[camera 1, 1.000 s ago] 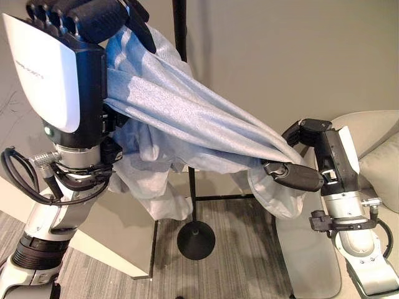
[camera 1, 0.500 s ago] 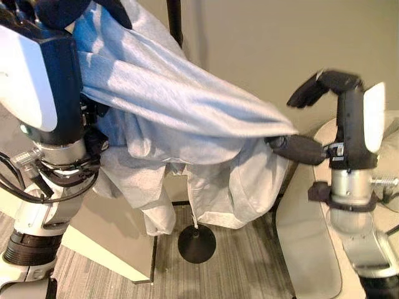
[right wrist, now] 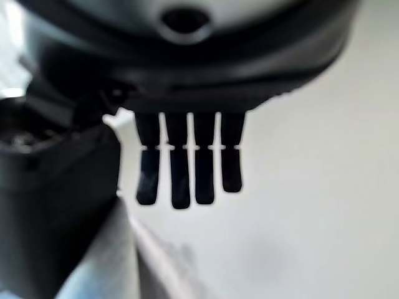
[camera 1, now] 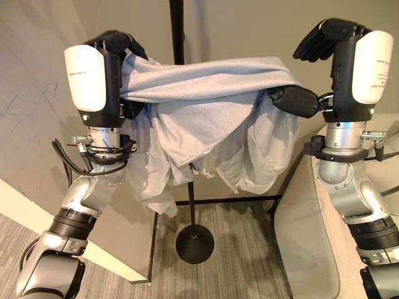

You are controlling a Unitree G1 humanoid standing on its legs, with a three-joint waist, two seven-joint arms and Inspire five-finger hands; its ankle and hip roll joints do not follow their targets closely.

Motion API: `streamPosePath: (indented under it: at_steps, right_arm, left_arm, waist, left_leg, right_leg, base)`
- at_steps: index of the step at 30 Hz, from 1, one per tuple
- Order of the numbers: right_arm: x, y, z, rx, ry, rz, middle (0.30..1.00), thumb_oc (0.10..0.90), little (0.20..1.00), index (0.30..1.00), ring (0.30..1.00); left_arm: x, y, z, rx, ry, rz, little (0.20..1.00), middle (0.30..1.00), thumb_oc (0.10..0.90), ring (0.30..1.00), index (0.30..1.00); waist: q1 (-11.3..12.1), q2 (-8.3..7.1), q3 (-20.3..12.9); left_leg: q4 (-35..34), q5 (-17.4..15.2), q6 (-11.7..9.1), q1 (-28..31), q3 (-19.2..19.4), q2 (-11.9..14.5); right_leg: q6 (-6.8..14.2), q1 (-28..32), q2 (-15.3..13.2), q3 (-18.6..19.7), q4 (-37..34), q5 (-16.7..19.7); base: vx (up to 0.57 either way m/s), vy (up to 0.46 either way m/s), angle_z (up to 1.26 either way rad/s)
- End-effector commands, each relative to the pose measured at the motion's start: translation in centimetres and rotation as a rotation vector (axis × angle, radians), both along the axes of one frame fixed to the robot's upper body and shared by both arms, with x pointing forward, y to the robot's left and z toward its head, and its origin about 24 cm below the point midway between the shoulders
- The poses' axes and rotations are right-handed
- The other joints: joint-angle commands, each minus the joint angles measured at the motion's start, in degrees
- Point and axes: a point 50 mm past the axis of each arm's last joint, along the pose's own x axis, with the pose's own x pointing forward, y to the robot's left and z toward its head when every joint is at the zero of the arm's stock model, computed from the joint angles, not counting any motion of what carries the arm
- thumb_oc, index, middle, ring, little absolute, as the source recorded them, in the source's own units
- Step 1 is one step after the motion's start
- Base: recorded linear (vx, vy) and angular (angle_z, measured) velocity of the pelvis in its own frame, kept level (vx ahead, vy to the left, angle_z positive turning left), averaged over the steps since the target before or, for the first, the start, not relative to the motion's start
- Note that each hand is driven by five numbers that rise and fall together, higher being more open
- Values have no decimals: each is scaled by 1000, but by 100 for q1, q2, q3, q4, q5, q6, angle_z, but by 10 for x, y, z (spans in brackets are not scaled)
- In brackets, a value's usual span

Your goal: Hang the clothes on the sofa on the clothes rack.

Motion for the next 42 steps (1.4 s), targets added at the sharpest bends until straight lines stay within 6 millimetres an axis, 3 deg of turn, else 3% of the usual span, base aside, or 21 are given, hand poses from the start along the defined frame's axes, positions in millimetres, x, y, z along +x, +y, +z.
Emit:
streamPosePath:
  at_steps: [1,10,14,20,24,25,27,29,30,31,32,36,37,39,40,41,42]
  right_arm:
    - [-9,-6,57,15,-205,-16,300,400,300,300,300]
    - [12,-13,69,-24,-148,-83,300,400,300,300,300]
    - [18,-18,55,4,-81,-81,300,400,300,300,300]
    - [14,-28,5,63,93,-53,300,400,300,300,300]
    - [-1,-31,-46,140,233,-15,300,400,300,300,300]
    - [-1,-32,-47,140,237,-16,300,400,300,300,300]
    - [-8,-27,-74,209,311,23,300,400,300,300,300]
    - [-15,-12,-98,290,384,110,300,400,300,300,300]
    - [-17,-6,-105,307,407,140,300,400,300,300,300]
    - [-18,-5,-105,307,409,140,300,400,300,300,300]
    - [-20,1,-112,329,434,170,300,400,300,300,300]
    - [-27,22,-128,406,512,291,300,400,300,300,300]
    - [-28,26,-130,420,521,316,316,411,316,316,316]
    - [-31,35,-132,452,533,373,512,541,512,512,512]
    - [-31,38,-132,462,540,389,528,552,528,528,528]
    - [-32,41,-132,471,544,408,592,595,592,592,592]
    - [-34,44,-132,476,549,428,801,734,801,801,801]
  left_arm:
    - [3,6,74,-61,-213,23,300,300,400,300,300]
    - [18,30,87,-65,-143,136,300,300,400,300,300]
    - [23,30,76,-76,-81,130,300,300,400,300,300]
    - [21,29,27,-139,47,79,300,300,400,300,300]
    - [9,19,-29,-256,179,-1,300,300,400,300,300]
    - [9,19,-30,-256,183,-1,300,300,400,300,300]
    - [2,13,-61,-334,269,-38,300,300,400,300,300]
    - [-3,10,-86,-411,347,-60,542,542,562,542,542]
    - [-5,9,-92,-463,364,-74,601,601,601,601,601]
    - [-5,9,-93,-464,366,-73,714,714,676,714,714]
    - [-8,5,-98,-539,372,-100,900,900,800,900,900]
    - [-16,-6,-112,-702,390,-168,900,900,800,900,900]
    - [-17,-7,-115,-730,397,-173,900,900,800,900,900]
    - [-19,-11,-120,-796,399,-194,900,900,800,900,900]
    - [-20,-13,-121,-823,398,-202,900,900,800,900,900]
    - [-21,-15,-122,-855,397,-218,900,900,800,900,900]
    - [-22,-16,-123,-896,391,-235,900,900,800,900,900]
  waist:
    - [140,-21,-448]
    - [148,-20,-428]
    - [157,-9,-406]
    - [150,-24,-324]
    - [142,-43,-280]
    - [151,-32,-321]
    - [139,-36,-288]
    - [123,-42,-239]
    - [116,-45,-229]
    - [114,-44,-238]
    - [107,-50,-214]
    - [87,-45,-186]
    - [84,-44,-179]
    - [84,-45,-170]
    - [83,-46,-163]
    - [84,-49,-161]
    - [88,-53,-155]
  left_leg:
    - [18,-1013,-466,850,191,288]
    - [18,-1047,-490,846,169,269]
    - [18,-1045,-490,846,156,260]
    - [18,-970,-448,818,236,253]
    - [18,-984,-430,824,245,248]
    - [18,-1075,-453,866,158,240]
    - [18,-1072,-448,879,176,247]
    - [18,-1060,-444,879,207,260]
    - [18,-1056,-443,878,212,263]
    - [18,-1056,-444,878,214,263]
    - [18,-1049,-442,876,224,262]
    - [18,-1033,-439,883,264,272]
    - [18,-1028,-441,887,273,274]
    - [18,-1019,-441,891,279,280]
    - [18,-1015,-442,894,282,284]
    - [18,-1010,-444,896,286,290]
    - [18,-1003,-446,895,286,292]
  right_leg:
    - [260,-426,0,-241,24,444]
    - [285,-442,2,-223,24,450]
    - [284,-421,-4,-243,24,455]
    - [239,-447,-2,-347,24,511]
    - [224,-450,-13,-359,24,511]
    - [260,-410,-18,-294,24,446]
    - [247,-413,-15,-292,24,442]
    - [234,-430,-13,-275,24,451]
    - [229,-438,-10,-267,24,457]
    - [229,-438,-10,-265,24,457]
    - [226,-447,-5,-256,24,462]
    - [207,-473,4,-222,24,481]
    - [204,-476,8,-221,24,485]
    - [197,-478,14,-221,24,488]
    - [194,-480,18,-221,24,489]
    - [191,-479,21,-218,24,490]
    - [186,-481,25,-217,24,490]
  base:
    - [0,0,0]
    - [0,0,0]
    - [0,0,0]
    - [-9,2,-3]
    - [6,1,-2]
    - [74,12,4]
    - [38,1,-2]
    - [-3,-7,-4]
    - [-14,-15,-4]
    - [-12,-12,-7]
    - [-19,-13,-11]
    - [-15,-13,-6]
    - [-15,-15,-5]
    - [-7,-8,-2]
    - [0,0,0]
    - [0,0,0]
    - [0,0,0]
